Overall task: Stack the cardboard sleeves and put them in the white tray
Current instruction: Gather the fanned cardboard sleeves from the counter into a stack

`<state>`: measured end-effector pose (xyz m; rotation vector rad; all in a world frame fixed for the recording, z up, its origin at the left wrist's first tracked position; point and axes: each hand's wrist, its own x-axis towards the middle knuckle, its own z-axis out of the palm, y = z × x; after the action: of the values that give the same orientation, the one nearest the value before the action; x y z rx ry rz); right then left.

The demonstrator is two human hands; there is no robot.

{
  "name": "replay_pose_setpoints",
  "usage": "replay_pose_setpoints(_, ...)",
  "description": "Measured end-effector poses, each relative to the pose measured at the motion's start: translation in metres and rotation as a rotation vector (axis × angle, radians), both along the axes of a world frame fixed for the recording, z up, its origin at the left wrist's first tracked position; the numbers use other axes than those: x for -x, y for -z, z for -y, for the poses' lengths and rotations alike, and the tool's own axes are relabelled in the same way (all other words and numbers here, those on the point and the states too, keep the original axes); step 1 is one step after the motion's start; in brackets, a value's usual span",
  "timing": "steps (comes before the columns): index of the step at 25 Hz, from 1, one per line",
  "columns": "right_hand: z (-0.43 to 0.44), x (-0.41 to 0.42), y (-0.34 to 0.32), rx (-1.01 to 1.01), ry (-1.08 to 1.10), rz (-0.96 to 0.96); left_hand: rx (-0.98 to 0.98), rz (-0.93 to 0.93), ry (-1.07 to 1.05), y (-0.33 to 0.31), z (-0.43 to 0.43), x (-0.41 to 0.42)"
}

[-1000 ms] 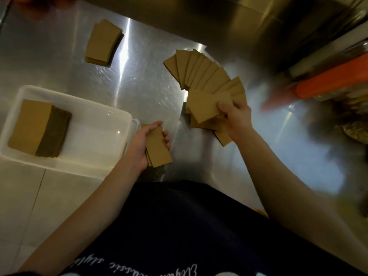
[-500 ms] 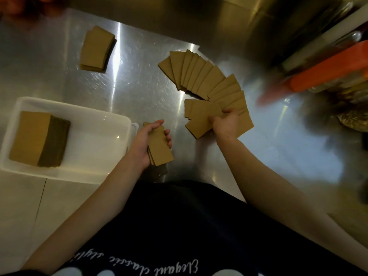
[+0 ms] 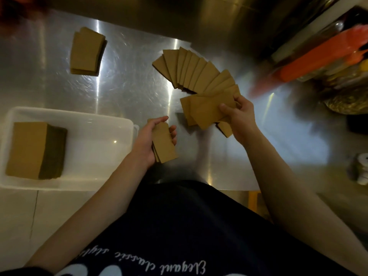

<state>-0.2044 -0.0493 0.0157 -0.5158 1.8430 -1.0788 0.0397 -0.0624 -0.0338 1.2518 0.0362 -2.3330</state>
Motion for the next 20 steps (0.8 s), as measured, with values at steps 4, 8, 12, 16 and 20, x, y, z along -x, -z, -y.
replay_pose_setpoints(4,-0.010,0.011,-0.029,0.047,-0.138,0.127,0.037,-0.010,0.084,0.000,0.000,0.004)
replay_pose_setpoints(8,-0.010,0.022,-0.043,-0.013,-0.288,0.167,0.071,-0.025,0.218,-0.003,0.002,0.017)
replay_pose_setpoints(12,0.003,0.026,-0.051,-0.064,-0.491,0.143,0.168,-0.008,0.279,-0.008,-0.002,0.034)
replay_pose_setpoints(16,0.007,0.023,-0.052,-0.109,-0.757,-0.095,0.211,0.000,0.279,-0.019,-0.018,0.053)
replay_pose_setpoints(20,-0.001,0.009,-0.043,0.021,-0.906,-0.410,0.229,-0.042,0.246,-0.027,-0.027,0.059)
